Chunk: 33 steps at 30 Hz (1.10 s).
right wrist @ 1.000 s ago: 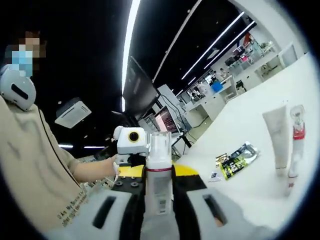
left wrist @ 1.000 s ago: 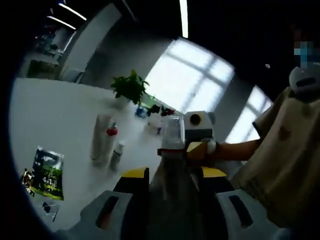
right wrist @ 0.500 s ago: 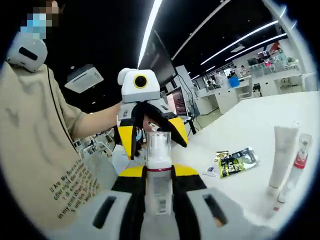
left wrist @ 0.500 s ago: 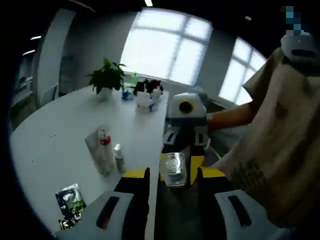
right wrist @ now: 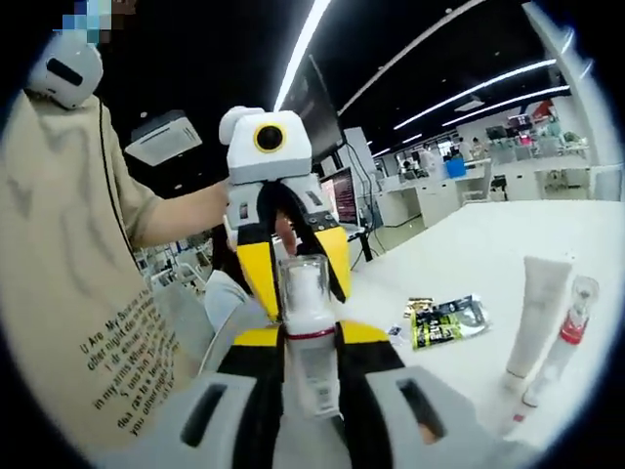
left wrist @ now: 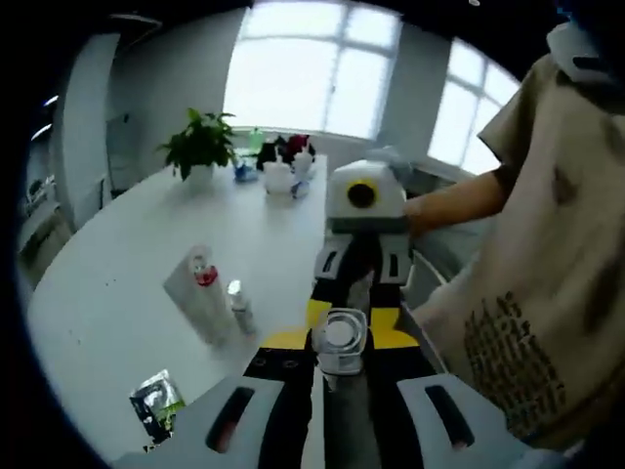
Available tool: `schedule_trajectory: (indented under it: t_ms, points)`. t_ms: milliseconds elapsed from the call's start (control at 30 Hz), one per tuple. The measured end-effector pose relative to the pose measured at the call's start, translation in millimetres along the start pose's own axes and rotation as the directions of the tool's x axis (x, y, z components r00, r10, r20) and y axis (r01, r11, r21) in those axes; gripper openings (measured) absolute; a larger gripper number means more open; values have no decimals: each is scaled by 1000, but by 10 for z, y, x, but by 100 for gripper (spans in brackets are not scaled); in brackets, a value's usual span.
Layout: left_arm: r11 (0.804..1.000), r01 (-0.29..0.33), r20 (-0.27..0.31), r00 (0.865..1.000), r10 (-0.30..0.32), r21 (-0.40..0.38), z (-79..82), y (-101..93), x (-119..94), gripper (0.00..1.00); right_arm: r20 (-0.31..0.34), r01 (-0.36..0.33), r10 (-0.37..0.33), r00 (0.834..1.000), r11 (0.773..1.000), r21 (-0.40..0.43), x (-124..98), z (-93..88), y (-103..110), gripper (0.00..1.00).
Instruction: Arrange the skincare products in the storage area until every visible bottle or jar stands upright without overlapping.
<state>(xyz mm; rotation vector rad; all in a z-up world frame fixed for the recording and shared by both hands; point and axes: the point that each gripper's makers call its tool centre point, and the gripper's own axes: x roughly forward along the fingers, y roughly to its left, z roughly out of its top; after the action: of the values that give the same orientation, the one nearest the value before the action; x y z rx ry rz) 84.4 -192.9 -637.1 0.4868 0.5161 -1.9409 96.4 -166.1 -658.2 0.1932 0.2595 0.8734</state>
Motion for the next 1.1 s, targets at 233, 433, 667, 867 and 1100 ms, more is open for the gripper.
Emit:
schedule_trajectory:
  t_ms: [233,433,667,867,1100]
  points:
    - [996,-46,-32,998,48,74,3,100,121,16,-11,100,-100,995,995,-14,-76,-55,-213,22]
    - [995,-45,-33,998,48,87,9,188,238,16,-24,162,-163,986,987,-19,-140,-112,-326,23]
    - [994,-26,-45,999,30,104,4,276,379,16,-26,223,-223,974,975,6,-182,-175,-445,29]
    - [993,2,-66,998,6,120,-32,329,503,16,-62,284,-283,957,959,-2,-242,-263,-572,42]
    - [994,8,-84,996,2,112,-123,500,726,16,-85,356,-353,932,934,19,-373,-406,-675,55]
